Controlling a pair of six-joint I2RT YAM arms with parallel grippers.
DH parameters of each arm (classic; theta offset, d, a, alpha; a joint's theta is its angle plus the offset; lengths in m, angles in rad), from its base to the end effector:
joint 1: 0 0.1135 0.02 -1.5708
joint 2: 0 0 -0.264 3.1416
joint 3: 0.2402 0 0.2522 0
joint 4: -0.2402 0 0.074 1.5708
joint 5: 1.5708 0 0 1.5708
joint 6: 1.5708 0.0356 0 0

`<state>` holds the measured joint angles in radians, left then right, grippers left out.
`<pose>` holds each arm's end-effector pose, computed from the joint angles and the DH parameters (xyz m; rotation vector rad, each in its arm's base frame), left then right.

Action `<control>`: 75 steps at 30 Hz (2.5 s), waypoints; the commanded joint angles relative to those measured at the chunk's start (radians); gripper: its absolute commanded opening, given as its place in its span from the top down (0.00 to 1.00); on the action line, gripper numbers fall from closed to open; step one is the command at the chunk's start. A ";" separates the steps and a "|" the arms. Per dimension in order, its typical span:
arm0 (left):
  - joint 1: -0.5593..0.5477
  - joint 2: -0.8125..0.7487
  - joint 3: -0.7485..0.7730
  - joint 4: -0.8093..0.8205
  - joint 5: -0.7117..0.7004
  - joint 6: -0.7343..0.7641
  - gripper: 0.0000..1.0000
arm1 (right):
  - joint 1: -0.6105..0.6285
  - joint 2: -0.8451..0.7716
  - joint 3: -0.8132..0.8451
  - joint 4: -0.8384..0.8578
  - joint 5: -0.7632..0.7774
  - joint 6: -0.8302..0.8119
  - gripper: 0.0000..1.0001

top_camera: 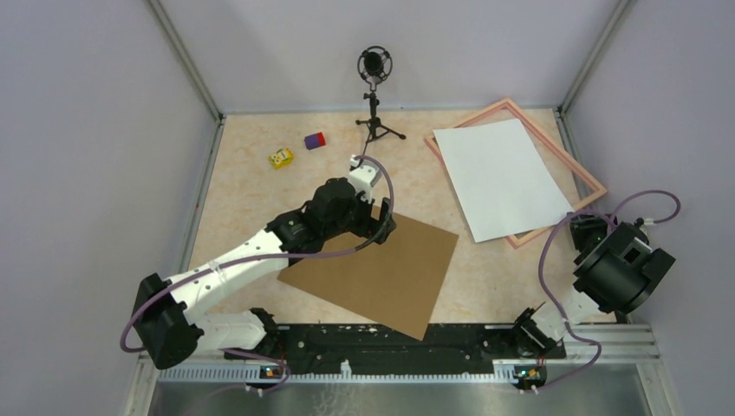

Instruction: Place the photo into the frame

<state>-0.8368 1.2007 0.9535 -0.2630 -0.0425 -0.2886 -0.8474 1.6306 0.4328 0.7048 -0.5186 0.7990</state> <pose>0.1835 -0.2012 0.3044 0.5548 2.0717 -0.6322 0.1942 -0.1932 0.1211 1.2542 1.5965 0.5027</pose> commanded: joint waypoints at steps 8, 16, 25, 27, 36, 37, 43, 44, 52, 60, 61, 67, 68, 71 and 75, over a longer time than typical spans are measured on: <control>-0.013 -0.010 0.019 0.008 -0.029 0.019 0.01 | -0.008 0.097 0.052 0.144 -0.007 0.028 0.74; -0.017 -0.009 0.022 0.004 -0.039 0.020 0.02 | -0.008 0.023 0.067 0.124 -0.010 0.034 1.00; -0.023 -0.010 0.025 -0.001 -0.059 0.029 0.02 | -0.009 -0.117 0.188 -0.085 0.052 -0.041 1.00; -0.027 -0.010 0.025 -0.001 -0.059 0.029 0.01 | -0.008 -0.095 0.230 -0.100 0.043 -0.056 1.00; -0.029 -0.007 0.027 -0.001 -0.062 0.034 0.02 | -0.003 0.102 0.455 -0.134 -0.112 -0.126 1.00; -0.030 -0.008 0.027 -0.001 -0.062 0.034 0.01 | -0.001 0.118 0.473 -0.145 -0.121 -0.141 1.00; -0.028 -0.006 0.025 0.000 -0.063 0.034 0.02 | 0.012 0.189 0.529 -0.102 -0.152 -0.140 1.00; -0.028 -0.007 0.025 -0.001 -0.065 0.034 0.02 | 0.019 0.195 0.535 -0.098 -0.152 -0.140 1.00; -0.027 -0.002 0.021 0.003 -0.069 0.032 0.01 | 0.071 0.138 0.565 -0.137 -0.152 -0.140 1.00; -0.027 0.001 0.021 0.001 -0.073 0.034 0.01 | 0.071 0.053 0.497 -0.093 -0.152 -0.140 1.00; -0.027 0.003 0.021 0.001 -0.075 0.034 0.02 | 0.071 0.043 0.479 -0.067 -0.152 -0.140 1.00; -0.028 0.004 0.022 -0.003 -0.082 0.035 0.02 | 0.080 -0.021 0.401 0.017 -0.152 -0.140 1.00; -0.028 0.002 0.022 -0.003 -0.082 0.037 0.01 | 0.082 -0.031 0.395 0.017 -0.152 -0.140 1.00; -0.027 0.001 0.022 -0.005 -0.087 0.037 0.02 | 0.084 -0.044 0.395 0.011 -0.152 -0.140 1.00; -0.028 0.000 0.023 -0.007 -0.090 0.039 0.02 | 0.088 -0.024 0.436 -0.020 0.325 -0.272 1.00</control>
<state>-0.8612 1.2026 0.9535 -0.2897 -0.1188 -0.2619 -0.7490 1.6249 0.8253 0.6498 -0.4950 0.6006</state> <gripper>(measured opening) 0.986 0.009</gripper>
